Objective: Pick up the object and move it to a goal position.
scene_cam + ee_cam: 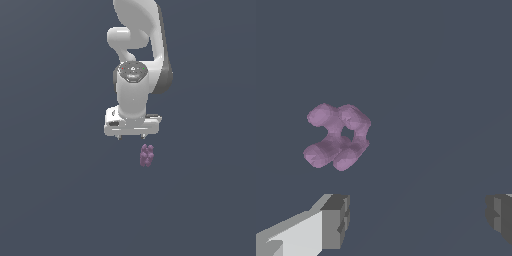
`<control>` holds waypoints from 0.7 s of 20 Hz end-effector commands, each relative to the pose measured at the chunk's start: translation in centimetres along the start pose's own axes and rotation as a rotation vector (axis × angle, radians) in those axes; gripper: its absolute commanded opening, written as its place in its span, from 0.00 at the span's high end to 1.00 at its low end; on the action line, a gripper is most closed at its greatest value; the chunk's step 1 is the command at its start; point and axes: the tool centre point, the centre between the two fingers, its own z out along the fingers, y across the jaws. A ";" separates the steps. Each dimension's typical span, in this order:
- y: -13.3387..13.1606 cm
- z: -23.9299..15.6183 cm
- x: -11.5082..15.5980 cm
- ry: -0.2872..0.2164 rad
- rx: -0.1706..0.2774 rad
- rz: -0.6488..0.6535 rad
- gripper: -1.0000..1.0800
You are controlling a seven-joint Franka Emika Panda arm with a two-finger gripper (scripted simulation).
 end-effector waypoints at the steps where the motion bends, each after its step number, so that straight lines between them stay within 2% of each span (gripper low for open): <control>1: 0.0 0.0 0.0 0.000 0.000 0.000 0.04; 9: 0.6 -0.4 1.1 0.028 -0.029 -0.025 0.04; 14: 0.7 -0.4 1.1 0.028 -0.029 -0.025 0.04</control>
